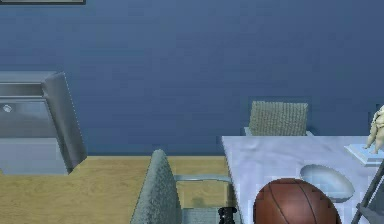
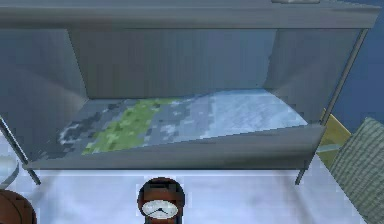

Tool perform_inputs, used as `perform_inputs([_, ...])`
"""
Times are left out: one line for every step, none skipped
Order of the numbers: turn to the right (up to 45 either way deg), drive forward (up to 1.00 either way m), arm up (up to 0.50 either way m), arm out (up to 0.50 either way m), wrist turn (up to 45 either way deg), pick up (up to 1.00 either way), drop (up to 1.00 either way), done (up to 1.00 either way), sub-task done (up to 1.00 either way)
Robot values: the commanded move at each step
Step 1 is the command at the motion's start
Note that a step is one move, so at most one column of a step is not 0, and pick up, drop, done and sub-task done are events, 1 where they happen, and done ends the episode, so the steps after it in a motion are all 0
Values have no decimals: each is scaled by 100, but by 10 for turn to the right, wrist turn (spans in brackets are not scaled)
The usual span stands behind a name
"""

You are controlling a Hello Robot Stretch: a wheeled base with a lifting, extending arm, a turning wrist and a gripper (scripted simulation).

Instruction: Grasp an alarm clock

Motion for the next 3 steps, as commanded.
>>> perform_inputs([0, 0, 50, 0, 0, 0, 0, 0, 0])
perform_inputs([0, 0, 36, 0, 0, 0, 0, 0, 0])
perform_inputs([0, 0, 0, 4, 0, 0, 0, 0, 0])
